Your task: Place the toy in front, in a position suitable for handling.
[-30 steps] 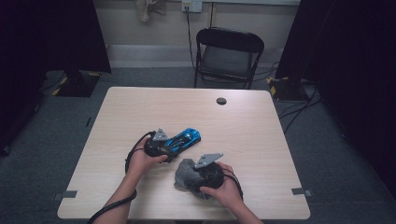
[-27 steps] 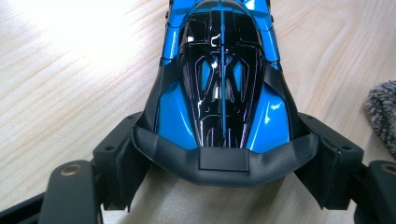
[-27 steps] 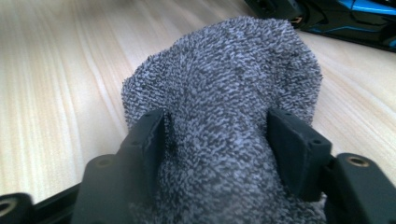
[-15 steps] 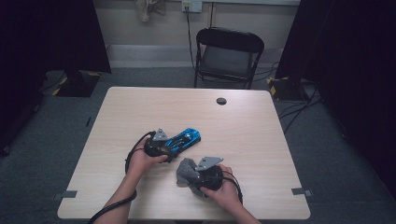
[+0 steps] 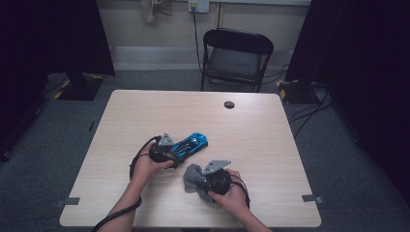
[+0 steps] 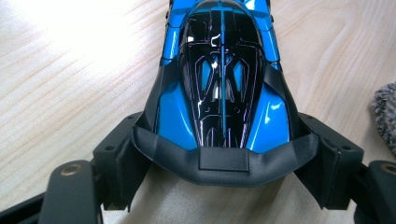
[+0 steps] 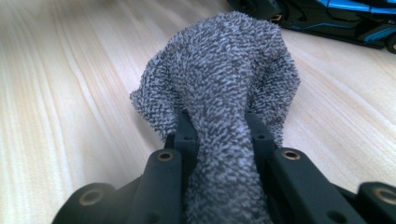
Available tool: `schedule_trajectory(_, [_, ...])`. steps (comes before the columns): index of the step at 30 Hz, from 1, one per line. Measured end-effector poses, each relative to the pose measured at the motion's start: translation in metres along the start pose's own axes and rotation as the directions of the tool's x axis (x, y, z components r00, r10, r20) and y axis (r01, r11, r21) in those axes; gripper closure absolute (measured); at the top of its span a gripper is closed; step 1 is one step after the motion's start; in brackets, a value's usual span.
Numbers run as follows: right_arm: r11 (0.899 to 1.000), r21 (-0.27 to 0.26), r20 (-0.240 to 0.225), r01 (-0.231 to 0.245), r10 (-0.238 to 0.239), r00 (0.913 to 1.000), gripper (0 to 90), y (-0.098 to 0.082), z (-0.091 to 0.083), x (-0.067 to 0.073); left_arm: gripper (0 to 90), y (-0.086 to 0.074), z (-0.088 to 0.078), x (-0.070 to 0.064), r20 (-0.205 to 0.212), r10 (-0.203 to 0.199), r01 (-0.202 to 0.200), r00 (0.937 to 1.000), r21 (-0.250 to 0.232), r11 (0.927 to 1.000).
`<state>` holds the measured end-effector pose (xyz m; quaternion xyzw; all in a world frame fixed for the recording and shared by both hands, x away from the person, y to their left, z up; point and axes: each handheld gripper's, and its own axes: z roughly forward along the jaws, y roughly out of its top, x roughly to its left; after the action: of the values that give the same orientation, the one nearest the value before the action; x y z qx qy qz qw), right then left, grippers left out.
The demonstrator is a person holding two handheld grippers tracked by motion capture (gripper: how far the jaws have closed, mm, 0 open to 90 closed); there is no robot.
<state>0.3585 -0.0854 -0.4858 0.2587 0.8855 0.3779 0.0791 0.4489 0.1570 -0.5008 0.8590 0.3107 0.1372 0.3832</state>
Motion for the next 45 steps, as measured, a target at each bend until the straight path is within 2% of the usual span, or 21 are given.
schedule_trajectory(3, [0.999, -0.008, -0.018, -0.035, 0.035, 0.9992, 73.8, 0.003, -0.005, -0.006, 24.5, 0.0, 0.0, 0.0, 0.008, -0.005, 0.005, 1.0, -0.001, 1.0])
schedule_trajectory(6, [0.998, -0.019, -0.015, -0.056, 0.056, 0.9983, 73.9, 0.008, -0.012, -0.014, 24.5, 0.0, 0.001, -0.001, 0.006, -0.012, 0.012, 0.9999, -0.005, 0.9999])
schedule_trajectory(9, [0.995, -0.044, -0.017, -0.093, 0.092, 0.9956, 73.9, 0.016, -0.02, -0.026, 24.5, 0.0, 0.0, 0.0, 0.0, 0.002, -0.002, 1.0, -0.002, 1.0])
schedule_trajectory(10, [0.993, -0.052, -0.015, -0.106, 0.106, 0.9943, 73.9, 0.019, -0.022, -0.031, 24.5, 0.0, 0.0, 0.0, -0.001, -0.004, 0.004, 1.0, -0.006, 1.0])
schedule_trajectory(13, [0.993, -0.052, 0.018, -0.107, 0.108, 0.994, 73.9, 0.031, -0.026, -0.041, 24.5, 0.0, 0.0, 0.0, 0.0, 0.005, -0.005, 1.0, 0.001, 1.0])
schedule_trajectory(16, [0.988, -0.07, 0.021, -0.137, 0.138, 0.9902, 73.8, 0.046, -0.025, -0.052, 24.5, 0.0, 0.0, 0.0, 0.0, 0.005, -0.005, 1.0, 0.001, 1.0])
schedule_trajectory(21, [0.985, -0.078, 0.042, -0.154, 0.157, 0.9867, 73.8, 0.07, -0.015, -0.059, 24.5, 0.0, 0.0, 0.0, 0.008, -0.004, 0.004, 1.0, 0.0, 1.0])
schedule_trajectory(23, [0.985, -0.074, 0.063, -0.158, 0.163, 0.9847, 73.8, 0.079, -0.007, -0.06, 24.5, 0.0, 0.0, 0.0, 0.007, -0.004, 0.004, 1.0, 0.0, 1.0])
schedule_trajectory(27, [0.984, -0.07, 0.069, -0.165, 0.169, 0.9831, 73.8, 0.092, 0.01, -0.058, 24.5, 0.0, 0.0, 0.0, 0.0, -0.004, 0.004, 1.0, -0.004, 1.0])
schedule_trajectory(30, [0.977, -0.077, 0.053, -0.198, 0.202, 0.978, 73.8, 0.1, 0.024, -0.057, 24.5, 0.0, 0.0, 0.0, -0.001, -0.003, 0.003, 1.0, -0.005, 1.0])
schedule_trajectory(35, [0.978, -0.073, 0.067, -0.193, 0.198, 0.9779, 73.7, 0.109, 0.041, -0.049, 24.5, 0.0, 0.0, 0.0, 0.0, 0.003, -0.003, 1.0, 0.0, 1.0])
schedule_trajectory(36, [0.981, -0.065, 0.076, -0.18, 0.185, 0.9798, 73.7, 0.109, 0.045, -0.047, 24.5, 0.0, 0.0, 0.0, -0.001, 0.002, -0.002, 1.0, -0.001, 1.0])
schedule_trajectory(38, [0.982, -0.059, 0.041, -0.181, 0.184, 0.9821, 73.7, 0.107, 0.051, -0.044, 24.5, 0.0, 0.0, 0.0, -0.002, -0.005, 0.005, 1.0, -0.006, 1.0])
schedule_trajectory(40, [0.989, -0.032, 0.05, -0.145, 0.146, 0.988, 73.7, 0.102, 0.059, -0.038, 24.5, 0.0, 0.0, 0.0, 0.0, 0.004, -0.004, 1.0, 0.0, 1.0])
schedule_trajectory(41, [0.989, -0.039, 0.054, -0.141, 0.143, 0.9882, 73.7, 0.099, 0.062, -0.037, 24.5, 0.0, 0.0, 0.0, 0.0, 0.003, -0.003, 1.0, 0.0, 1.0])
schedule_trajectory(44, [0.984, -0.061, 0.043, -0.17, 0.172, 0.9841, 73.8, 0.096, 0.062, -0.038, 24.5, 0.0, 0.0, 0.0, 0.0, 0.003, -0.003, 1.0, 0.0, 1.0])
schedule_trajectory(45, [0.985, -0.059, 0.043, -0.164, 0.167, 0.985, 73.8, 0.096, 0.062, -0.038, 24.5, 0.0, 0.0, 0.0, 0.0, 0.004, -0.004, 1.0, 0.0, 1.0])
